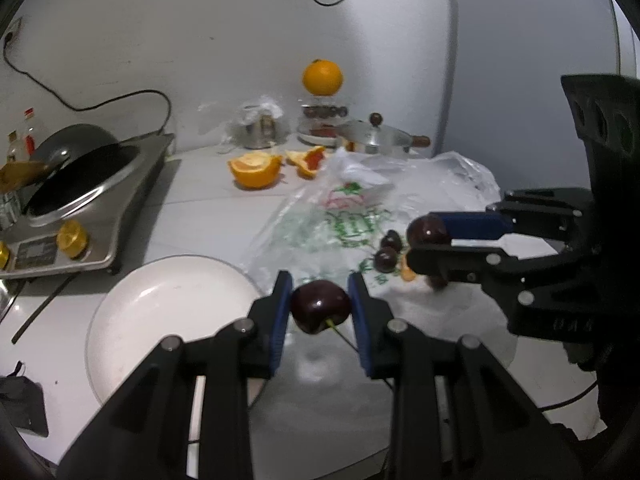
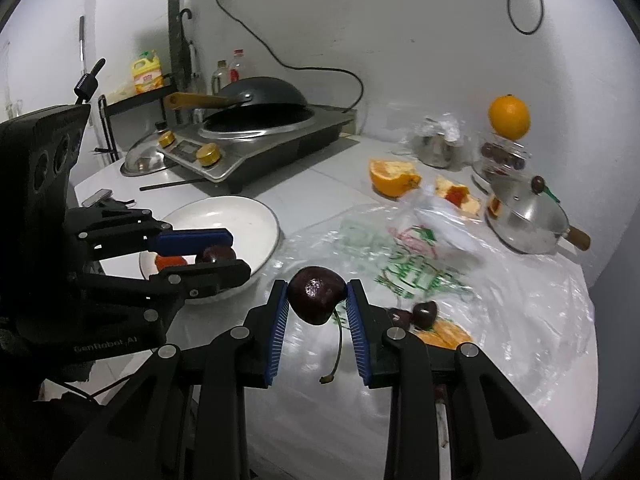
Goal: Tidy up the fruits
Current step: 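Carry both cherries to the white plate and open both grippers to release them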
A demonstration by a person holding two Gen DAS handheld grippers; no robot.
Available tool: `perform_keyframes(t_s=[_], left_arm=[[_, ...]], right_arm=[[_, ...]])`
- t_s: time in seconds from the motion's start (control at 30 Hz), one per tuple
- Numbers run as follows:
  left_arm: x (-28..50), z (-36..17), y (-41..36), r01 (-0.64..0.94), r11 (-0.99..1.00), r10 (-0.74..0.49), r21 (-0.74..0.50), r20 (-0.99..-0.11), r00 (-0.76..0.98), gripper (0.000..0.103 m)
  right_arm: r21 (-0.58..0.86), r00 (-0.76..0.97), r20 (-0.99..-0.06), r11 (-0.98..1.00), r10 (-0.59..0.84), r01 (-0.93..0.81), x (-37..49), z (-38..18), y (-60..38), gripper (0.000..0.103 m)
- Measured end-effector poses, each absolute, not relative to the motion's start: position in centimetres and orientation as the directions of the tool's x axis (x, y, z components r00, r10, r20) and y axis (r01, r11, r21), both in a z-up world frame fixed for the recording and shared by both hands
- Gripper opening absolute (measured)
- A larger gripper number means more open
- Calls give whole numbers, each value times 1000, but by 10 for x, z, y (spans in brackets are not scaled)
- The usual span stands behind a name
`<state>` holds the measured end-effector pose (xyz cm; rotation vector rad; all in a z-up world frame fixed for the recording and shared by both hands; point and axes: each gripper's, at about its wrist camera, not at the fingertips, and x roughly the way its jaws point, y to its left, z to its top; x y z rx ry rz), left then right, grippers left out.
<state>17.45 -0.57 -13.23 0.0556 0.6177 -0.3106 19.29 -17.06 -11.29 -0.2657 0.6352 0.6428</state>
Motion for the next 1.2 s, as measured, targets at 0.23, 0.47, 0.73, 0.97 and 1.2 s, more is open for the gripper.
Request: perform_keyframes(t_s=[0.23,0.47,0.73,0.97,1.2], left_arm=[[172,-138,31,238,969,-232,-66,-572,787,29],[171,-143,64,188,978,-203,-86,-569,797,29],[174,-154,96,136,985,-172,-105,-575,800,29],[181,-163,109,111,990,-140,-86,-582,801,29],[188,-173,119,100,991,-135,-92,-599,789,29]], right_arm=[[-58,593,-638,738,490,-672,196,-114,-135,31],[-69,572,-648,709,503,-702,200,-114,-102,31],[-67,540,-668,681,512,-729,208,-121,-69,31],[-52,513,-693,674,507,-737,222,-134,-47,31],[-33,483,-726,676,490,-736,236,-151,-31,31]])
